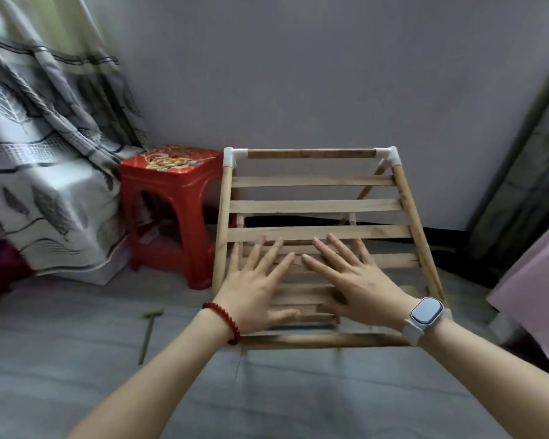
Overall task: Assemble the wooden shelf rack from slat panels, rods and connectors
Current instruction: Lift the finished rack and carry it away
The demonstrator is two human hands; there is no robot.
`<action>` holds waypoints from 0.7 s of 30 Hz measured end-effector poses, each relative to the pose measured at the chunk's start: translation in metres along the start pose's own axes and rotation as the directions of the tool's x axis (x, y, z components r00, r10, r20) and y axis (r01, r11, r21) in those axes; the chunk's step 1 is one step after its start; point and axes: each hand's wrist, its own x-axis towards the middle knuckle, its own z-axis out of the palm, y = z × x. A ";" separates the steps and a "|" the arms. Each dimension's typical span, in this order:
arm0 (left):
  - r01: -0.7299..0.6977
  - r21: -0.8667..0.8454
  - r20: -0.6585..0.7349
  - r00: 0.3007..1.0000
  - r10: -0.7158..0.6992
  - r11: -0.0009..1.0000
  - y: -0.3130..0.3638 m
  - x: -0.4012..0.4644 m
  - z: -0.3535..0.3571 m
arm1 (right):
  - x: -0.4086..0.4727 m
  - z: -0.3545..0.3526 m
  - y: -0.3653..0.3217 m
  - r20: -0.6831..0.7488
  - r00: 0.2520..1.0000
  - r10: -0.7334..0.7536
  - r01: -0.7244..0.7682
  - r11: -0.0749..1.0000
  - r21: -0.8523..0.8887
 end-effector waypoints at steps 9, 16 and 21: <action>0.000 0.014 -0.111 0.994 0.001 1.000 -0.007 -0.003 -0.017 | 0.008 -0.016 -0.010 -0.051 0.997 0.061 -0.060 0.998 0.019; 0.047 -0.122 -0.019 0.999 -0.050 0.991 -0.030 0.009 -0.047 | 0.032 -0.043 -0.007 -0.009 0.998 0.065 -0.060 0.957 0.283; 0.099 -0.254 0.106 0.992 -0.074 0.962 -0.048 0.015 -0.056 | 0.052 -0.049 -0.009 0.088 0.995 0.042 -0.074 0.914 0.399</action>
